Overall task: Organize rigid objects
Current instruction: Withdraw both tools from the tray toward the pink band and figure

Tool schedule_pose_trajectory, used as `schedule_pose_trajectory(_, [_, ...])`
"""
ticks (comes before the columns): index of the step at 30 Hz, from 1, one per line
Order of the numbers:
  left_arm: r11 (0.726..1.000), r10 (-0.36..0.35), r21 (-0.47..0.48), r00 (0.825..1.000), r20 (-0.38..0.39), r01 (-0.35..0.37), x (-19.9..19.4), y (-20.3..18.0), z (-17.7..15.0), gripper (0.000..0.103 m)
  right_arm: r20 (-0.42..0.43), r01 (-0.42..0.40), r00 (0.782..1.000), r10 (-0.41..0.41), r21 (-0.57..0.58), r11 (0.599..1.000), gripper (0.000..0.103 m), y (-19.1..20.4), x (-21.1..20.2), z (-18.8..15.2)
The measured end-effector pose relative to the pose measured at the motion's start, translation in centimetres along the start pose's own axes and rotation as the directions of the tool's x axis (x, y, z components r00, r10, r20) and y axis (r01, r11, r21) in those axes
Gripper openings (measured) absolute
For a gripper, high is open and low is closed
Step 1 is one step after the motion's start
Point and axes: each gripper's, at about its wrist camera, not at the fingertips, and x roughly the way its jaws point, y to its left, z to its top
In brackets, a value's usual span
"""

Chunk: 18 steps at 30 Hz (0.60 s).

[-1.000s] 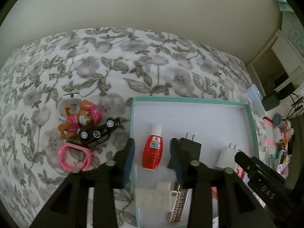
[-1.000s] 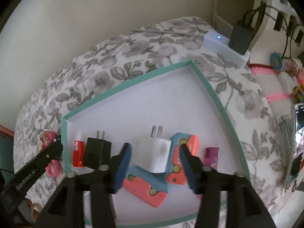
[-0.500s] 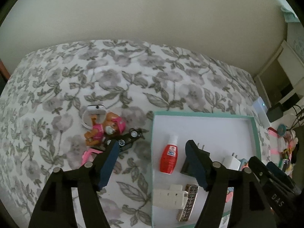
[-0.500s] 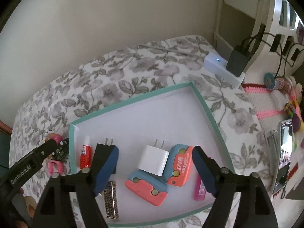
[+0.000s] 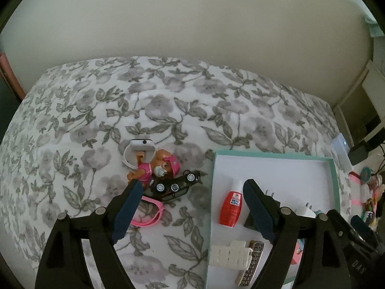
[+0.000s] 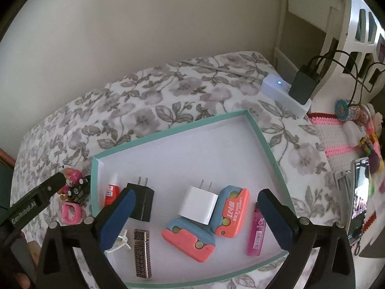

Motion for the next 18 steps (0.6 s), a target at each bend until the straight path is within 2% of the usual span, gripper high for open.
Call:
schedule_pose_trajectory(1, [1.0,0.002,-0.001,1.0,0.004,-0.002,-0.07,0.01,0.0,0.094,-0.001,-0.001,1.0,0.001,-0.005,1.0,0.103,0.03,0.01,0.0])
schedule_pose_trajectory(3, [1.0,0.008,0.0,1.0,0.013,-0.008,-0.18,-0.07,-0.03,0.098,0.0,-0.006,1.0,0.006,-0.006,1.0,0.103,0.01,0.0,0.03])
schedule_pose_trajectory(18, [1.0,0.019,-0.003,1.0,0.017,-0.019,-0.81,0.34,-0.19,0.098,0.0,-0.015,1.0,0.015,-0.008,1.0,0.103,0.52,-0.31,-0.08])
